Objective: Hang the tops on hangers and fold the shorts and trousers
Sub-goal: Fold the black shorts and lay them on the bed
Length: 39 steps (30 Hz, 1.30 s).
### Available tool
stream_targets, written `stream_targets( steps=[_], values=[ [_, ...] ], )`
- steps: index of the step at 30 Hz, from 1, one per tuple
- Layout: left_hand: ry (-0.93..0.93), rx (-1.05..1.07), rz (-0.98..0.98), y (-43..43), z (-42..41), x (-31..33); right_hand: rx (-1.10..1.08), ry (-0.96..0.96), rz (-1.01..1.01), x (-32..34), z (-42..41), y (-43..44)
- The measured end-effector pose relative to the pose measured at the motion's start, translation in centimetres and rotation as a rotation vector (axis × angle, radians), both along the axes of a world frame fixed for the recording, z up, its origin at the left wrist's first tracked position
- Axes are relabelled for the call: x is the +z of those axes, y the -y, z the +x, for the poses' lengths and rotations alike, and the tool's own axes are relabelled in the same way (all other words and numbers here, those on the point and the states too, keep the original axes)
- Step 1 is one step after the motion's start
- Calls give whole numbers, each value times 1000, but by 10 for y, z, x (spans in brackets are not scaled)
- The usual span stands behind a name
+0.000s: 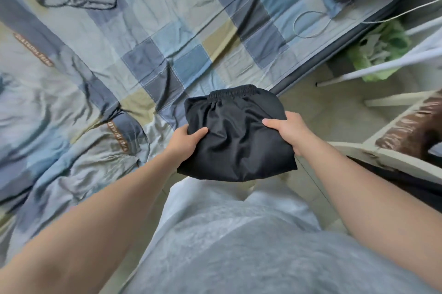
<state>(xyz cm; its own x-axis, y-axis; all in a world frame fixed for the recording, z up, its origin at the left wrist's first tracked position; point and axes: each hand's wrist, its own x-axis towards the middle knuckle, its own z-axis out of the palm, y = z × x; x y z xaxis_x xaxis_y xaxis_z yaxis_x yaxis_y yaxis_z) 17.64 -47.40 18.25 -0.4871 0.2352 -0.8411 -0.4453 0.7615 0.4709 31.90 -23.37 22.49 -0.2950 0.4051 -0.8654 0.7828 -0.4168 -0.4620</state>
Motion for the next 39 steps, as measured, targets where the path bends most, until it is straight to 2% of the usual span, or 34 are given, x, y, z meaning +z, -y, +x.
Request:
stream_targets(
  steps=[6, 12, 18, 24, 28, 32, 39],
  values=[
    [-180, -166, 192, -48, 27, 75, -198, -188, 162, 92, 71, -13],
    [-320, -391, 463, -114, 83, 156, -399, -349, 371, 172, 183, -25],
    [-414, -589, 733, -159, 199, 226, -546, -485, 603, 235, 328, -14],
    [-413, -774, 920, -194, 339, 269, -722, -460, 763, 272, 485, 14],
    [-347, -930, 999, -220, 431, 280, -926, -404, 831, 282, 581, 41],
    [-196, -1139, 1043, -245, 525, 290, -1156, -319, 893, 285, 664, 77],
    [8, -1473, 1058, -277, 688, 280, -1530, -200, 925, 265, 769, 138]
  ],
)
